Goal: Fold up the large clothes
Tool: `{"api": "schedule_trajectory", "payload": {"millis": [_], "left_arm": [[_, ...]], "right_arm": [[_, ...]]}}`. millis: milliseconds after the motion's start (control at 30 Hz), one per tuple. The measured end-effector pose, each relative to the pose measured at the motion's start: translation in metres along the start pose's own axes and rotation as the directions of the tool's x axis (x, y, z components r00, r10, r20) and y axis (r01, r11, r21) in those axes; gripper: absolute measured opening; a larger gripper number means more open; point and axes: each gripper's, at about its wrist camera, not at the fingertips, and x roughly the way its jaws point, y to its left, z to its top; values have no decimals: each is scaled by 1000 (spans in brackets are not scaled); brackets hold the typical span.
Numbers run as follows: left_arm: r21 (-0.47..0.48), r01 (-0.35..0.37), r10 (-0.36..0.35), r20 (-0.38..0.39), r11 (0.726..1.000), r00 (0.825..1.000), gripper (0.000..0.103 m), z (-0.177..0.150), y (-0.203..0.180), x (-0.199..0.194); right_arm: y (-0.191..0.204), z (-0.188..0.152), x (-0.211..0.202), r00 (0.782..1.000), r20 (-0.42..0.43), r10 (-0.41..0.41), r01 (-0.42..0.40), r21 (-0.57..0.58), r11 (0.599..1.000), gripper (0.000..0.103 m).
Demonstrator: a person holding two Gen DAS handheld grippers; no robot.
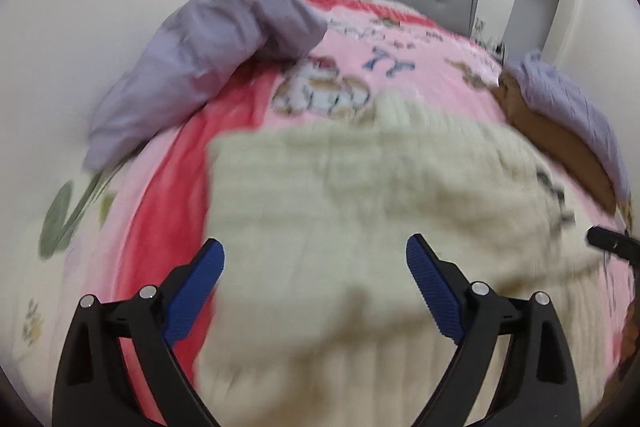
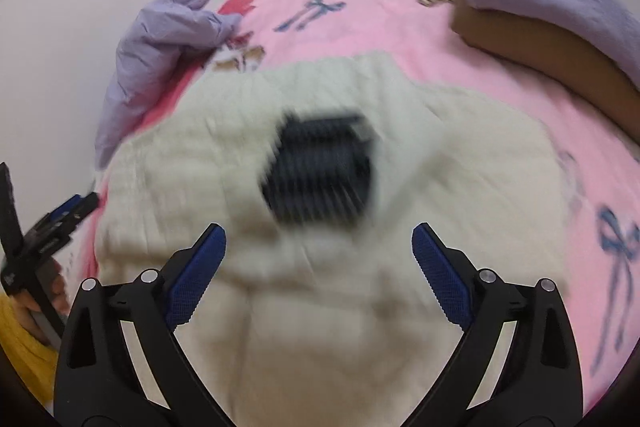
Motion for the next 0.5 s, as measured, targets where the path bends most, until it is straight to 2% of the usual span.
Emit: {"api": "schedule_trajectory", "payload": {"millis": [133,200,267,300,433,500], "left_arm": [[11,-18,19,-106,1000,994,91,-49,21,-29],[22,-21,25,-189,1000,982,91,-82,32,-41],[41,-11,20,-241,999,970,91,-109,38,-53],[66,-5,22,-259,998,966,91,-124,39,-62],[212,-18,81,-291,977,953,91,-169,32,-85],[251,-42,119,-301,967,946,91,-189,31,-94]], "right_arm": [[-16,-56,-37,987,-67,-145,143,-26,989,90],[-22,-84,-54,974,-94,-205,202,-42,978,90],[-28,-116,-69,958,-122,-259,251,-78,965,90],[-29,-137,-78,943,-150,-296,279,-121,953,90],[-28,-195,-96,910,-229,-346,287,-256,923,90],[-25,-220,-100,900,-249,-358,278,-304,911,90]]}}
